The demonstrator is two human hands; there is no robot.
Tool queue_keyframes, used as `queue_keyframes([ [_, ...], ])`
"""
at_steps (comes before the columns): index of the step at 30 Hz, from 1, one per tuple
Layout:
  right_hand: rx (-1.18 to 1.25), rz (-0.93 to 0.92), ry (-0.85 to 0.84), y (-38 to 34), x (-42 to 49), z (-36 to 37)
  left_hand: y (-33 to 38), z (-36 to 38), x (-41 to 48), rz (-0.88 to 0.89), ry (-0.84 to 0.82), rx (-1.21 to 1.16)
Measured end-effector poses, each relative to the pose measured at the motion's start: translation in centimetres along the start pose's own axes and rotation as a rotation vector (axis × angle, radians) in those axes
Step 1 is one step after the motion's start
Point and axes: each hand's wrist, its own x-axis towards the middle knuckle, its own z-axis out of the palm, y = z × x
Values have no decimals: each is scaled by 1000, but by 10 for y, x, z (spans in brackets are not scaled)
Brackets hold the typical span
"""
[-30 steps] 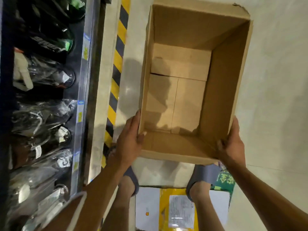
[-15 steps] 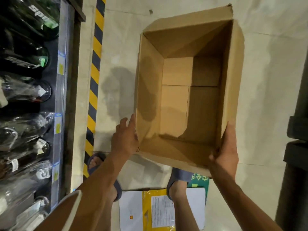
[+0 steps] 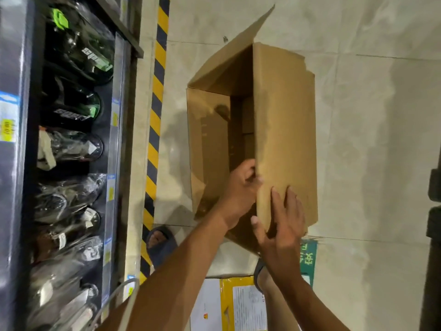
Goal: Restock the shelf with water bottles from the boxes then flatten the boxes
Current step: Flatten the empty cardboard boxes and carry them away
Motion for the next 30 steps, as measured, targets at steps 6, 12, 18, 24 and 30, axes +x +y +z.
queue_keyframes([
  [6, 249, 436, 5, 53, 65, -36, -12, 2, 12, -49, 144, 32],
  [12, 436, 633, -438, 148, 149, -41, -19, 17, 22, 87, 96, 14],
  [18, 476, 607, -315, 162, 141, -63, -21, 43, 31, 132, 139, 121],
  [24, 363, 628, -79, 165, 118, -96, -30, 52, 50, 13, 218, 191],
  [30, 302, 609, -17, 152, 101, -91, -40, 61, 74, -22, 273, 167],
])
